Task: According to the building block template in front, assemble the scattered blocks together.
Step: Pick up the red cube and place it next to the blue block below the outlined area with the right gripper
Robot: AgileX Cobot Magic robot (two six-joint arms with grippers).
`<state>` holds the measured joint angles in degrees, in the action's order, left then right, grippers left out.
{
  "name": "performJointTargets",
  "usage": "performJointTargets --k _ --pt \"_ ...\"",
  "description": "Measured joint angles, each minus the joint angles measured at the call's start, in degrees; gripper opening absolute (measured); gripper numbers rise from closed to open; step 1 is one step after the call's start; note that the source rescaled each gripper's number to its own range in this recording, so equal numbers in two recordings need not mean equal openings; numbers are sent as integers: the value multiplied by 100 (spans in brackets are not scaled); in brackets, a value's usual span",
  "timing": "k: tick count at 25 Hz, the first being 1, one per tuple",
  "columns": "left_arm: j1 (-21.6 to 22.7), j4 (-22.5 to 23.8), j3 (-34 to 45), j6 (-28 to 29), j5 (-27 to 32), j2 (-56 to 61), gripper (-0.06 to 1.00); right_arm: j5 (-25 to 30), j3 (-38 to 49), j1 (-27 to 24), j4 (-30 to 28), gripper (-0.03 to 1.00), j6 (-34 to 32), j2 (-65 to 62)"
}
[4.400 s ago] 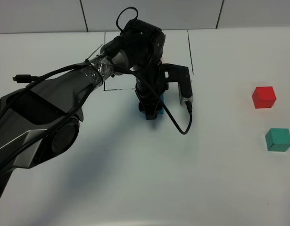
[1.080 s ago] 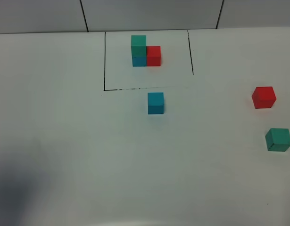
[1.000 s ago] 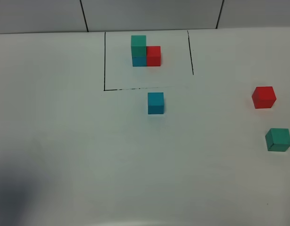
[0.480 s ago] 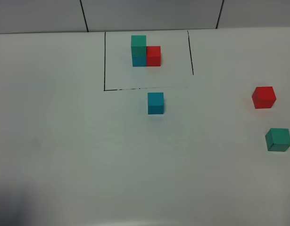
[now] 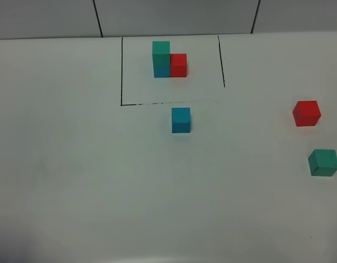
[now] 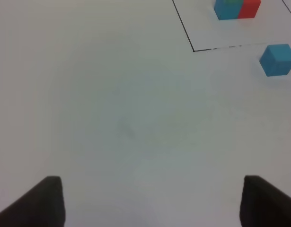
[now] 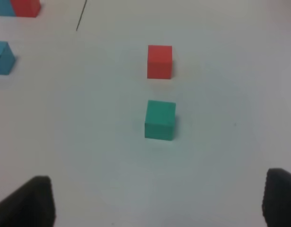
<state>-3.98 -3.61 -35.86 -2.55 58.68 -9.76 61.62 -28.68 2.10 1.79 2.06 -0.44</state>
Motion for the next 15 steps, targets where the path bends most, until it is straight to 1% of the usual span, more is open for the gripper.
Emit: performJointTargets --k 6,12,15 --pt "0 -111 318 -55 188 368 91 0 0 0 6 82 0 0" --pt "0 -139 562 -91 255 950 91 0 0 0 13 82 -2 0" --pt "0 -146 667 -96 326 979 91 -2 0 0 14 82 -2 0"
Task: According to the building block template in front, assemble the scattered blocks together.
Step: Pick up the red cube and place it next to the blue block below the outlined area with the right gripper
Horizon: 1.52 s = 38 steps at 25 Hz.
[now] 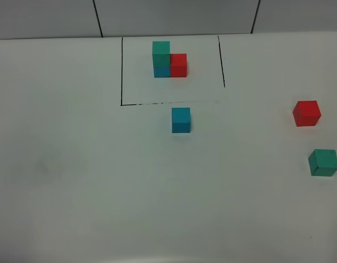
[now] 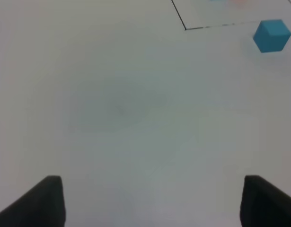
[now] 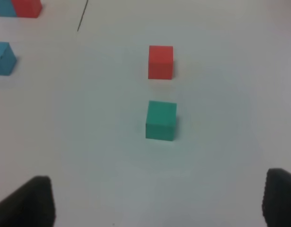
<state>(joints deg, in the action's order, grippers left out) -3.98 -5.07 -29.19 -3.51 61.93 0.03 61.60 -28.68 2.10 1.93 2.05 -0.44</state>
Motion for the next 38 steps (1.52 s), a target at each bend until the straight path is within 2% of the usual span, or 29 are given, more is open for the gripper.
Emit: performJointTargets --k 32,38 --pt "0 -7 14 94 -2 38 91 -12 0 0 50 82 -20 0" --pt "0 -7 14 94 -2 38 91 -208 -108 0 134 82 -66 404"
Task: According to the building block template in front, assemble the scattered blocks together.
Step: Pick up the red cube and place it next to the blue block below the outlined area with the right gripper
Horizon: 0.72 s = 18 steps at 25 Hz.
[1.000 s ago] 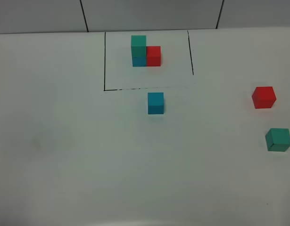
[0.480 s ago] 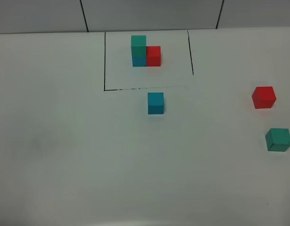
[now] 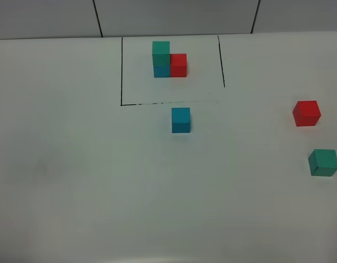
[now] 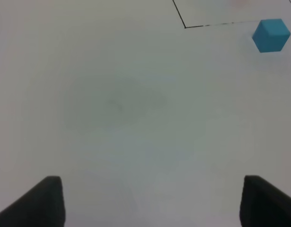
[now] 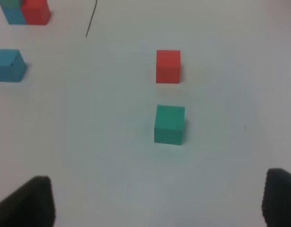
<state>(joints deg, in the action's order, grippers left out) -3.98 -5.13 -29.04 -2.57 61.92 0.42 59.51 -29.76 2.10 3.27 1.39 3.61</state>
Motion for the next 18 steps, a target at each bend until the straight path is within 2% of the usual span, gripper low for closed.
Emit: performJointTargets --k 6,13,18 --pt "0 0 0 0 0 -11 91 -641 -497 0 0 83 -62 2339" --pt "0 0 0 1 0 -18 91 -1343 -1257 0 -261 97 -61 5507" --pt "0 0 0 1 0 -18 91 -1714 -2108 0 -254 100 59 7281"
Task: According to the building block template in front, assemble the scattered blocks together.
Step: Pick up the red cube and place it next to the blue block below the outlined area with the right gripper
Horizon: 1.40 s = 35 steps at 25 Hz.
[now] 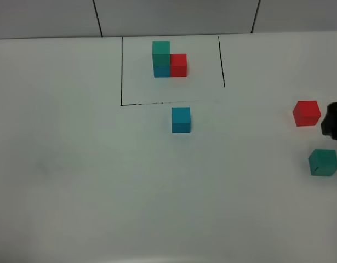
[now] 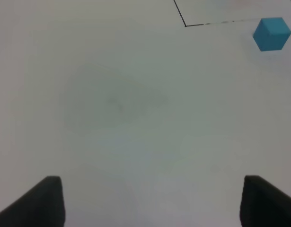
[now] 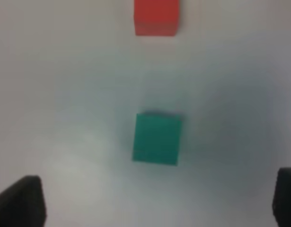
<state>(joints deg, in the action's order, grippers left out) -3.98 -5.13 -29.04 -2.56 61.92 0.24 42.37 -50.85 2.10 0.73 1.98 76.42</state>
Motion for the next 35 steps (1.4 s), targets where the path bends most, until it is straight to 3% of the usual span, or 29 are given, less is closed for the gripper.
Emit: performJointTargets --k 10,17,27,31,34,35 --pt "0 0 0 0 0 0 91 -19 -2092 0 919 100 750 2770" --pt "0 0 0 0 0 0 91 131 -2809 -12 546 97 540 3762" --pt "0 0 4 0 0 0 91 84 -2898 -184 447 86 757 4338" --pt "0 0 4 0 0 0 91 54 -2911 -253 446 70 762 4411" --pt "0 0 4 0 0 0 91 61 -2922 -315 446 44 764 4411" --pt "0 0 4 0 0 0 91 78 -2922 -318 446 30 764 4411"
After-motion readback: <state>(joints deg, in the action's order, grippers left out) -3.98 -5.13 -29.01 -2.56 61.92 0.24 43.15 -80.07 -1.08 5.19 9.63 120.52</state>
